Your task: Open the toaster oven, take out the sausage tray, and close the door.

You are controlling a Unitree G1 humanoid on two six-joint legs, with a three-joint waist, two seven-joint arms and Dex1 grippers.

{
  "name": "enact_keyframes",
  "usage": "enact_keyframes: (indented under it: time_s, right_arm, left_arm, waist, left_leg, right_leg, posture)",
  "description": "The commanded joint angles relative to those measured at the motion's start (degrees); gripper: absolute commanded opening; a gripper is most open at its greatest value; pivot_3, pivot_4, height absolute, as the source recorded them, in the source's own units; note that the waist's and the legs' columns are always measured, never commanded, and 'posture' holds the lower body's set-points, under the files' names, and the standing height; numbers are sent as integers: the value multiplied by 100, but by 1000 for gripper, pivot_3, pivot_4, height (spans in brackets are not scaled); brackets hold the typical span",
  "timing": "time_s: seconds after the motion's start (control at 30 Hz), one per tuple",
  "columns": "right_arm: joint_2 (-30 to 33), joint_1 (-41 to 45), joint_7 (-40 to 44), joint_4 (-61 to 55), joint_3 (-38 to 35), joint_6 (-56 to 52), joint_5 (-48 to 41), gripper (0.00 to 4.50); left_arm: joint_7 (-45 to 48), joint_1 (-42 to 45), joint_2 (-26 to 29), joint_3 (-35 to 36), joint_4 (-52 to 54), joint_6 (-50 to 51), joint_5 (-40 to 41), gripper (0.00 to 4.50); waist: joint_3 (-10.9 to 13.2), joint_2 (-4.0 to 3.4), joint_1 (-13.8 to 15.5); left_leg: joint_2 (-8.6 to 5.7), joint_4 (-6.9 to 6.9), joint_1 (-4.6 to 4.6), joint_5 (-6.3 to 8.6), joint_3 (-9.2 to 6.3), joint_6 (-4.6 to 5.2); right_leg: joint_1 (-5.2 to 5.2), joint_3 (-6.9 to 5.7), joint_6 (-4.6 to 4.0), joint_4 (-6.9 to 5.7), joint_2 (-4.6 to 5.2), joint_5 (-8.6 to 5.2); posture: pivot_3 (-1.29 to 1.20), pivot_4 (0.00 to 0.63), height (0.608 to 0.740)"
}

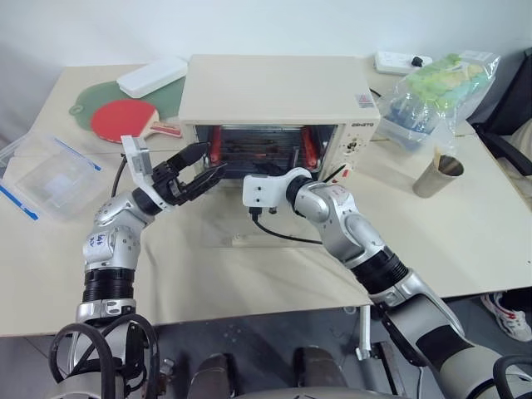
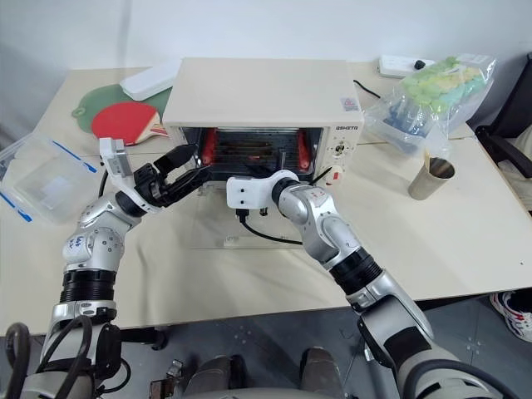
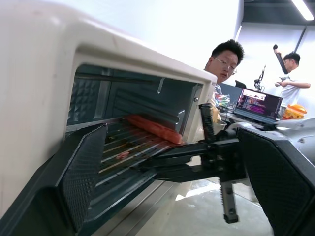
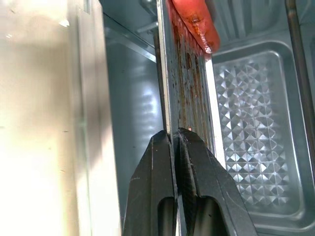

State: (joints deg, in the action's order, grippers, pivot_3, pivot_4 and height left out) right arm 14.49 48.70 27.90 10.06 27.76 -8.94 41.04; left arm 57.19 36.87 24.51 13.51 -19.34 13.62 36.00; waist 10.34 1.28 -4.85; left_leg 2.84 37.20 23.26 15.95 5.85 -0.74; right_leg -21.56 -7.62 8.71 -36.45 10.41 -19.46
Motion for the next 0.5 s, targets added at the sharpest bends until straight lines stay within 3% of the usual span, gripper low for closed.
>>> enact_keyframes:
  time_s: [0.03, 0.5]
  right_arm:
    - [-78, -28, 41, -461, 24, 66, -31, 37]
    - [-60, -618, 247, -1388, 128, -69, 266, 37]
  left_arm:
    - [-8, 118, 7, 86, -38, -102, -28, 4500]
    - [-23, 15, 130, 160, 156, 130, 81, 4500]
  waist:
    - [0, 0, 1]
    - [0, 0, -3]
  left_leg:
    - [0, 0, 0, 0, 0, 0]
    - [0, -1, 0, 0, 1, 0]
  right_leg:
    - [0, 0, 0, 0, 0, 0]
    - [0, 0, 0, 1, 0, 0]
  posture:
    - [0, 150, 740]
    - [0, 150, 740]
